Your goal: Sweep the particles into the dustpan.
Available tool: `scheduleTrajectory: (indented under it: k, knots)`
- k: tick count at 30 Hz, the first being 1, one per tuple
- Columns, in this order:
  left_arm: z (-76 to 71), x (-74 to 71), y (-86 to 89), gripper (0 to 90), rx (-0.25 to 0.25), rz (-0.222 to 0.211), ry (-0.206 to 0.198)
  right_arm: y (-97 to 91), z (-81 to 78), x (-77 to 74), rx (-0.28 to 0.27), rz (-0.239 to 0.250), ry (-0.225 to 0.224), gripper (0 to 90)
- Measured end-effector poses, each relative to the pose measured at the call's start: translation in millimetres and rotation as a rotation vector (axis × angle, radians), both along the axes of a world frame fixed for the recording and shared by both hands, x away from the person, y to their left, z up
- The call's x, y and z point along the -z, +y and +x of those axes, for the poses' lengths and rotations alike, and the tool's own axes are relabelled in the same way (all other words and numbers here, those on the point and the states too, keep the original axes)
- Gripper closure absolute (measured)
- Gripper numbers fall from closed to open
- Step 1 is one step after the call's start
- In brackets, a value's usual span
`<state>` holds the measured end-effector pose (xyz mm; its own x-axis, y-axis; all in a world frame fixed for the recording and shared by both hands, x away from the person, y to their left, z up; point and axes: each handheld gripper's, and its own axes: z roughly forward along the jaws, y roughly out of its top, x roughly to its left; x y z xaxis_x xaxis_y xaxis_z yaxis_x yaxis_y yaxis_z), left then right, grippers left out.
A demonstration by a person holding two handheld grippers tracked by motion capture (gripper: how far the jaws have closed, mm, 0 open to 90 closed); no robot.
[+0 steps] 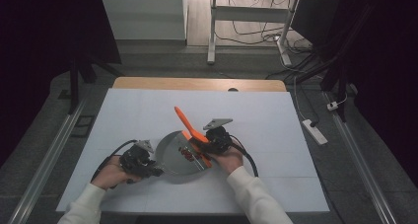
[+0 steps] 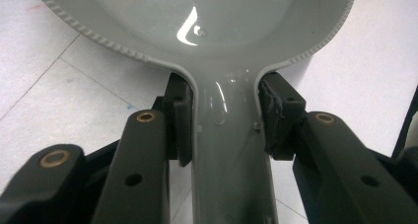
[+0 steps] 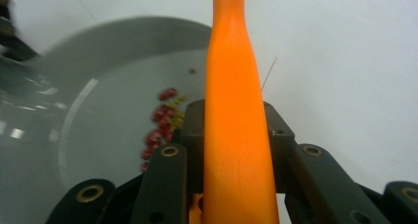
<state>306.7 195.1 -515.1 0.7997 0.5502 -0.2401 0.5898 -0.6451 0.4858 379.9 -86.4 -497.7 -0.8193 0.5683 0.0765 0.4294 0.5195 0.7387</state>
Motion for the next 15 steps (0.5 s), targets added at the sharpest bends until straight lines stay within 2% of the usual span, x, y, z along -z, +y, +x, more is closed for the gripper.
scheduleTrajectory:
  k: [3, 5, 7, 9, 10, 15]
  knots:
    - [0.0, 0.1, 0.0, 61.8, 0.0, 0.0, 0.0, 6.2, -4.2, -1.9, -0.033, 0.017, 0.013, 70.2]
    - [0.0, 0.0, 0.0, 61.8, 0.0, 0.0, 0.0, 10.0, -7.2, -4.2, -0.083, 0.05, 0.028, 70.2]
    - [0.0, 0.1, 0.0, 61.8, 0.0, 0.0, 0.0, 10.7, -9.5, -9.2, -0.097, 0.07, 0.013, 70.3]
    - [0.0, 0.2, -0.1, 61.9, 0.0, 0.001, 0.0, 2.9, -7.9, -17.4, -0.056, 0.088, -0.022, 70.2]
    - [0.1, 0.3, 0.0, 61.9, 0.001, 0.001, -0.001, 2.9, -7.9, -17.4, -0.056, 0.088, -0.022, 70.2]
    - [0.1, 0.1, 0.1, 61.9, 0.001, 0.0, 0.0, -16.7, -0.9, -22.5, 0.025, 0.066, -0.05, 70.2]
